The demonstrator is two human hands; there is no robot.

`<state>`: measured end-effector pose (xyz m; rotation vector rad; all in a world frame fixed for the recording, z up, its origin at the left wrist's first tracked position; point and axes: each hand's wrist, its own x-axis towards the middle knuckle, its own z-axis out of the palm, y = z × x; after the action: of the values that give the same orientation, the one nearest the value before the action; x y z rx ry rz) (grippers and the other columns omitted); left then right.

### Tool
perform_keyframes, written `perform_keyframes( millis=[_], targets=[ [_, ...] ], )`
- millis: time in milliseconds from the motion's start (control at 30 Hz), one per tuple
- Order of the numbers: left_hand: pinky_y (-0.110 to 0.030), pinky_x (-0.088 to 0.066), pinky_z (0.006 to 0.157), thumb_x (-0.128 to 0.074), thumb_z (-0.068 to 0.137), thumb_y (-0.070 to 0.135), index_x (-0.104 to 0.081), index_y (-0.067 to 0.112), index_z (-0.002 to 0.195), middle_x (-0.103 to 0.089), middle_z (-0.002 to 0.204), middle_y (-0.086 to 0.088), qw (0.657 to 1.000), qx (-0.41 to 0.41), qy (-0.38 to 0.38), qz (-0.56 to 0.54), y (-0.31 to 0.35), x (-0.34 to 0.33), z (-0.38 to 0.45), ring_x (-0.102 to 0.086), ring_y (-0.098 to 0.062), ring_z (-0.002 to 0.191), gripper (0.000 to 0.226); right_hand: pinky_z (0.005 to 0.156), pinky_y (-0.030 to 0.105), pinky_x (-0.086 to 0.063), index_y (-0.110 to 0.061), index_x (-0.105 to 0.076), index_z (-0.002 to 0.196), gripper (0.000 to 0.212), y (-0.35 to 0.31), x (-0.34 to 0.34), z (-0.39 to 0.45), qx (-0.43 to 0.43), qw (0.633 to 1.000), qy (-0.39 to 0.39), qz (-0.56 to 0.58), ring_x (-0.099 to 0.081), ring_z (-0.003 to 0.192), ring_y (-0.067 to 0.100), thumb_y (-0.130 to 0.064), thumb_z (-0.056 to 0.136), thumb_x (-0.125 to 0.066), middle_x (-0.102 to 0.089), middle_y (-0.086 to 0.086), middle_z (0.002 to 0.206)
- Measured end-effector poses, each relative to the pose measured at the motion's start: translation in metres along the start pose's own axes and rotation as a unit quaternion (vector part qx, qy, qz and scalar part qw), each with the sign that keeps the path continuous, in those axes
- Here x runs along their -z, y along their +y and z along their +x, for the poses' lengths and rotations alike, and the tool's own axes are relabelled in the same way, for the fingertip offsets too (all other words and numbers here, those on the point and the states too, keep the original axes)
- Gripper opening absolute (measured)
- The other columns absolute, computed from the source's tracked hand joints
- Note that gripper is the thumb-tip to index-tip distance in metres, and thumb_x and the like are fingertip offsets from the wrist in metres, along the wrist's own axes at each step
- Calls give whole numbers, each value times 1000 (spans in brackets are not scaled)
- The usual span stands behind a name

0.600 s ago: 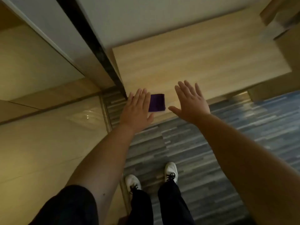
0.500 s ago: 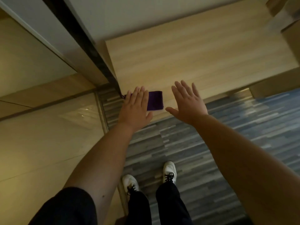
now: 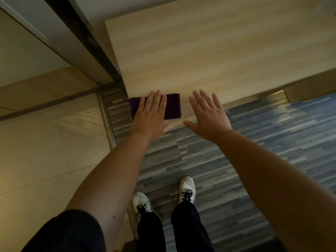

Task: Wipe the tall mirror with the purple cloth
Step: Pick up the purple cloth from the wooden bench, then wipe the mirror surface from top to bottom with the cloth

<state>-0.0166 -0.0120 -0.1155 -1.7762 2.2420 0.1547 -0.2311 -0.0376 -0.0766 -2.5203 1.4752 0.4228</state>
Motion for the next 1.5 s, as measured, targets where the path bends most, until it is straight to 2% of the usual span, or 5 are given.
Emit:
perform_keyframes(
  millis=[167, 300, 933, 1167, 1500],
  targets=[
    [-46, -23, 118, -45, 94, 14, -28, 2, 150, -34, 154, -19, 997, 9, 54, -51, 12, -1, -38, -32, -34, 142, 61, 122, 47, 7, -12, -8, 157, 80, -21, 4, -14, 13, 1000, -8, 6, 6, 152, 24, -63, 98, -28, 0, 8, 166],
    [-48, -54, 88, -81, 65, -2, -62, -6, 121, -66, 117, -25, 990, -6, 75, -118, -5, 19, -65, -65, -39, 106, 59, 122, 47, 8, -13, -3, 157, 81, -41, 26, -21, 23, 1000, -17, -6, 9, 152, 24, -63, 98, -27, 4, 8, 166],
    [-43, -53, 91, -77, 68, -5, -62, -5, 122, -64, 123, -23, 924, 238, 299, -38, -297, 287, -290, -64, -35, 112, 56, 116, 42, 16, -17, 5, 156, 75, -323, 373, 15, 193, 961, 185, -66, 25, 143, 19, -58, 100, -24, 14, 5, 164],
    [-43, -54, 88, -56, 78, -3, -62, -7, 118, -65, 118, -26, 893, 238, 381, 34, -396, 360, -332, -65, -37, 107, 41, 120, 42, 13, -15, 1, 157, 75, -397, 468, 30, 206, 938, 267, -80, 18, 149, 21, -56, 101, -26, 11, 7, 165],
    [-47, -52, 92, -69, 71, -16, -59, -9, 124, -61, 125, -28, 859, 234, 445, 91, -491, 460, -328, -61, -41, 113, 54, 118, 40, 19, -15, 0, 157, 73, -422, 591, 81, 189, 897, 391, -85, 26, 145, 19, -55, 102, -26, 11, 6, 165]
  ],
)
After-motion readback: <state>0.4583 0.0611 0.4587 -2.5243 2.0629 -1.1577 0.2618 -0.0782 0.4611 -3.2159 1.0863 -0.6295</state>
